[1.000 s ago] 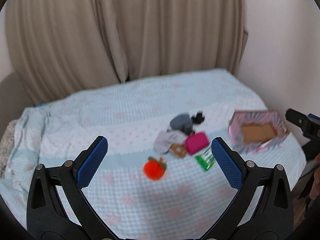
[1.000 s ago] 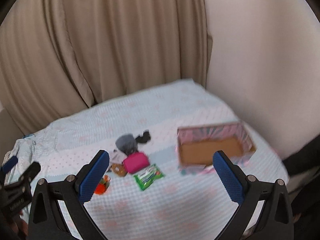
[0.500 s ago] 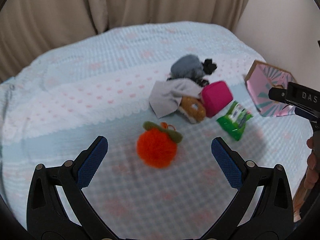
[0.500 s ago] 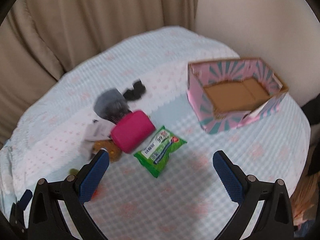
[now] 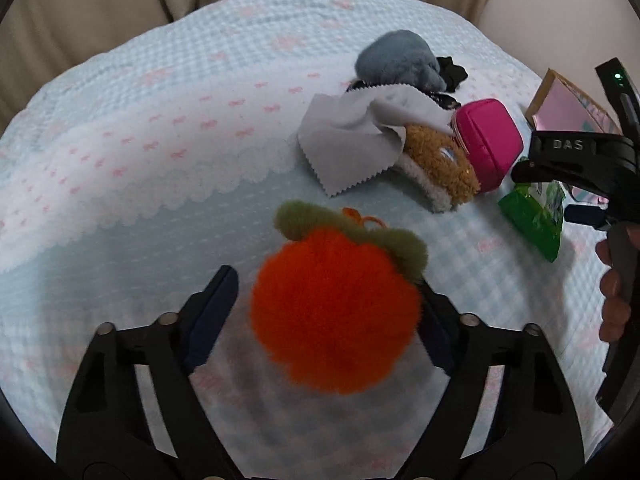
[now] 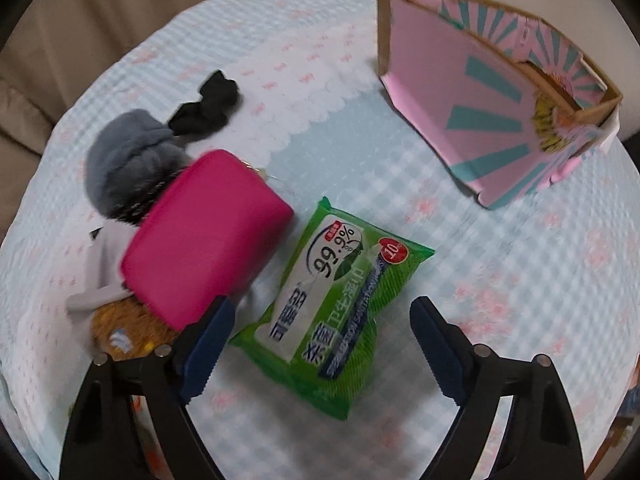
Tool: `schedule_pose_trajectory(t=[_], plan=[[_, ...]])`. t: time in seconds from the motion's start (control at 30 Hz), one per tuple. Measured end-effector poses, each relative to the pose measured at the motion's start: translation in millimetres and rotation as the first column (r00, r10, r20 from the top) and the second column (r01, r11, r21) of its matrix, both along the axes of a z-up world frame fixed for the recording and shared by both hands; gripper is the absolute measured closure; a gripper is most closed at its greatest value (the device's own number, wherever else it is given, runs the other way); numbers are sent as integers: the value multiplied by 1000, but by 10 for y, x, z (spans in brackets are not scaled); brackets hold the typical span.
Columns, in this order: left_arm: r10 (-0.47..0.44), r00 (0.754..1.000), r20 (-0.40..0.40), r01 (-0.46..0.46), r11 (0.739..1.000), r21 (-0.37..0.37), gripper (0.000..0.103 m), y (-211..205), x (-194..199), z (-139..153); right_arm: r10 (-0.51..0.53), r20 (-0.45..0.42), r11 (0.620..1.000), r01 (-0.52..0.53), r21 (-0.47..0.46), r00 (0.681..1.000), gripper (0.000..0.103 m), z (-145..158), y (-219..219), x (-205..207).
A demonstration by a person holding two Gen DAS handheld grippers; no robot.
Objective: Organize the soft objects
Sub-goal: 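Grasp the orange pompom with the left tool while the right tool grasps the green wipes pack, then carry the pompom and wipes pack over the cardboard box with both tools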
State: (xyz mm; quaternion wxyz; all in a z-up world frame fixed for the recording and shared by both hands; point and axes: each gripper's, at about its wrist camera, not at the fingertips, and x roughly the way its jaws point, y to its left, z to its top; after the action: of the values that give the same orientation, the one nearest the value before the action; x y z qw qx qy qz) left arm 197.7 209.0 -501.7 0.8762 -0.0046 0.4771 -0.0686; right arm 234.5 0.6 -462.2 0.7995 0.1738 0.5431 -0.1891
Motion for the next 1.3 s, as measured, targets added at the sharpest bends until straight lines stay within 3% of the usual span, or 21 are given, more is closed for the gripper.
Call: schedule_pose_trajectory(t=[0.03,0.1,0.13,0.47,0.67,0.93,1.13,1.3], plan=[[-6,1000,-4,6,1000,-5,36,-9,10,-15,-11,-3,1000,11,4,1000,23,-37,-16,16],[-21,1000,-18,21,1000,-18,61,-23,34,-51,-24,-21,1000,24,13,1000,32,-110,-41,37],[-27,999,-24,27,999,-25,63,-34,50,-69,-28,-24,999,28,23,999,39,-139,-49,44],[-11,1000,-18,10,999,-45,71,-16,43,-30,-24,-2,999,24,25,1000,65,-124,-46,-13],[19,1000,-20,-20,998,-56,71,4,-16,142,0,9,999,0,32,1000,68,17,-47,-107],[40,999,15,-40,999,-33,71,-3,-96,753,83,60,996,-84,14,995,69,507,73,-343],[55,997,49,-54,998,-32,71,-112,-115,1471,186,128,983,-185,-20,974,69,1175,135,-542],[3,997,72,-1,1000,-29,71,-371,-74,2145,253,192,967,-253,-29,948,69,1842,9,-673]])
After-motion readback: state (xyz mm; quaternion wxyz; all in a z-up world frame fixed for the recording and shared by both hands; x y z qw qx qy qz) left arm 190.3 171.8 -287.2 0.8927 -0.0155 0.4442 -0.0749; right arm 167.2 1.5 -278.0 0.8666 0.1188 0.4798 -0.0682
